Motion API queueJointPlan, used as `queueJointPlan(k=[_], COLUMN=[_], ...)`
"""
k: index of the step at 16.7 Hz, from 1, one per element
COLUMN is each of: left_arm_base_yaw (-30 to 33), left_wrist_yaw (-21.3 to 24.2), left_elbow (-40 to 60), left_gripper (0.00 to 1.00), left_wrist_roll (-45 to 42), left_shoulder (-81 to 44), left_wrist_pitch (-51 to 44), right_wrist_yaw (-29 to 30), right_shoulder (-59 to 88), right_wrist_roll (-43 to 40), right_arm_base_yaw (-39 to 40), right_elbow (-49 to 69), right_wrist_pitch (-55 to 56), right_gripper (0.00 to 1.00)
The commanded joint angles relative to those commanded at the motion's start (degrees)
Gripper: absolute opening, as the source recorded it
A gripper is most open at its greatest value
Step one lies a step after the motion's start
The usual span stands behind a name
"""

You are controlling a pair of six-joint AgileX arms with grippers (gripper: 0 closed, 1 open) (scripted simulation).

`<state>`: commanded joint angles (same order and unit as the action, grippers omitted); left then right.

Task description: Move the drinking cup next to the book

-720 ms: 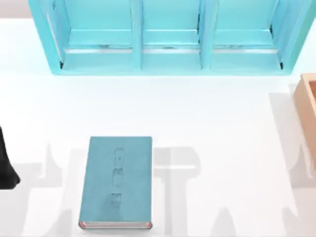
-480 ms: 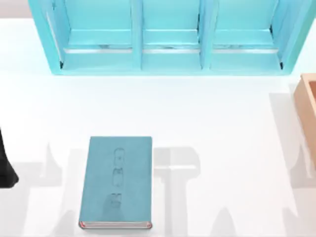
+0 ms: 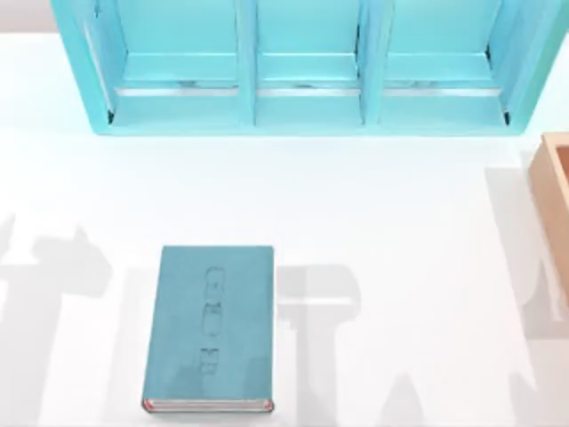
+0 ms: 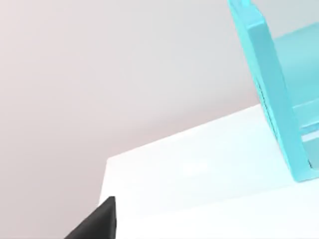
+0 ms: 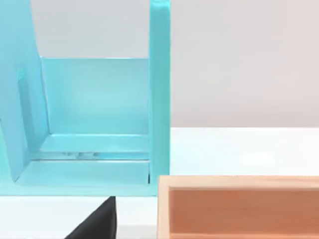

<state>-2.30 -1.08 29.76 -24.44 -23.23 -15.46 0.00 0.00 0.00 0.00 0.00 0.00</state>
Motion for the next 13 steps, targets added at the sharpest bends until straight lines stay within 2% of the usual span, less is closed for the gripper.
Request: queueJointPlan(k=[5,13], left_arm_base_yaw=[-3.1,-11.1], left_wrist_yaw=[-0.3,0.0], left_elbow=[28.1,76.2], left_gripper=[1.0,1.0], left_wrist_roll=[-21.9,-56.5], left_shoulder=[-26.4,-76.3], left_wrist_pitch=[-18.4,-53.7], right_wrist_yaw=[0.0,0.0], right_shoulder=[0.0,0.0], right_wrist_roll=[0.0,0.0], right_arm_base_yaw=[0.0,0.0], right_elbow=[0.0,0.0], right_wrist_pitch=[0.0,0.0], right_gripper=[1.0,1.0])
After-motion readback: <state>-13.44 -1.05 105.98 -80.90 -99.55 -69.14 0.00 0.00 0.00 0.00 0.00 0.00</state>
